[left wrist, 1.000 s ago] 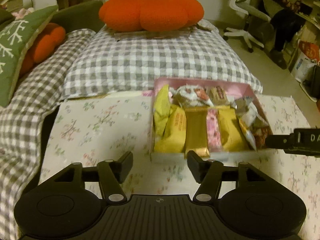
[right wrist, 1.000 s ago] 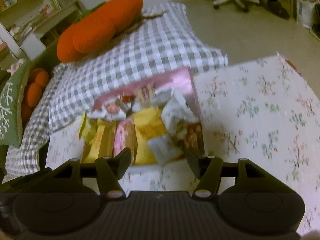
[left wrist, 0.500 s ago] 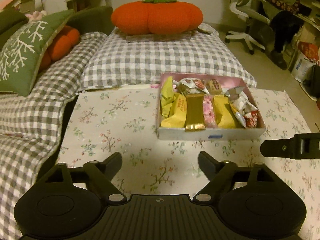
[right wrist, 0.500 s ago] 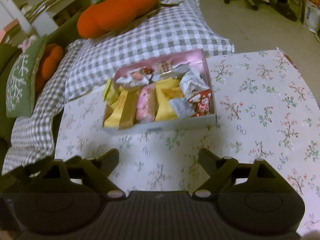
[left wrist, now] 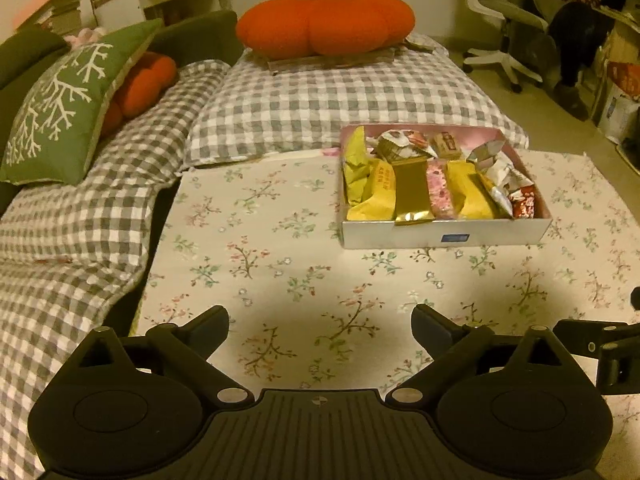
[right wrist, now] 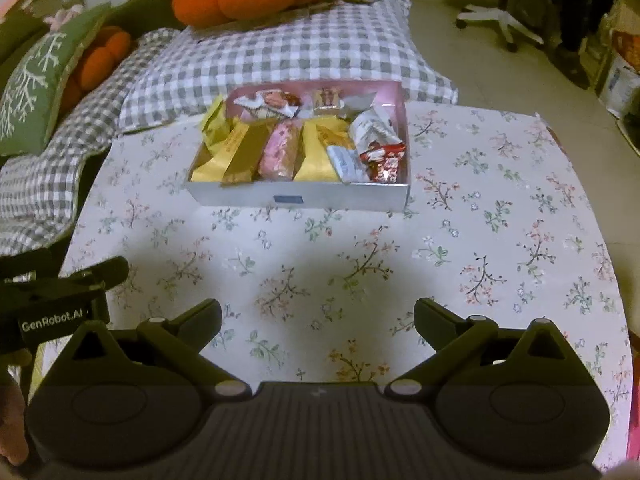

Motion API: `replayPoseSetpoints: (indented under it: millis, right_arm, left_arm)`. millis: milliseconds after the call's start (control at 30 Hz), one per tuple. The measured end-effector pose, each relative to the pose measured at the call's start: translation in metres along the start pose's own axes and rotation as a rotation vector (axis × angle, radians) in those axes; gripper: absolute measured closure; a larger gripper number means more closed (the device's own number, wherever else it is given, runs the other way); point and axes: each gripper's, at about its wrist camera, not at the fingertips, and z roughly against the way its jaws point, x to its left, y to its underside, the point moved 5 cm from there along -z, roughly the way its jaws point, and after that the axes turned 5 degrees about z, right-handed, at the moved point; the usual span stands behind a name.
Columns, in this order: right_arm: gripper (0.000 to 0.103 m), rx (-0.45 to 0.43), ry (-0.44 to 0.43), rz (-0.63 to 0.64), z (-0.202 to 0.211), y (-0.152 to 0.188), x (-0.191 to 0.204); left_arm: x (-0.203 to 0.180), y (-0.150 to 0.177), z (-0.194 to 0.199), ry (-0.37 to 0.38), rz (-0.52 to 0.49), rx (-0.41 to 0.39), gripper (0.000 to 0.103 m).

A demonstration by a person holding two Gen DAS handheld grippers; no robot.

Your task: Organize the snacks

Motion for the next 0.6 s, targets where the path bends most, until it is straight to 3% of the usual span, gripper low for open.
replayPoseSetpoints:
  millis: [300, 600]
  right_arm:
    - [0.001, -0.045, 0.016, 0.01, 0.009, 0.001, 0.005]
    - [0.001, -0.035, 0.028, -0.053, 0.005, 0.005, -0.003]
  left_arm:
    - [0.002, 0.003, 0.001, -0.009, 0.021, -0.003, 0.003]
    - [0.002, 0.002, 0.002, -0.015, 0.02, -0.014, 0.002]
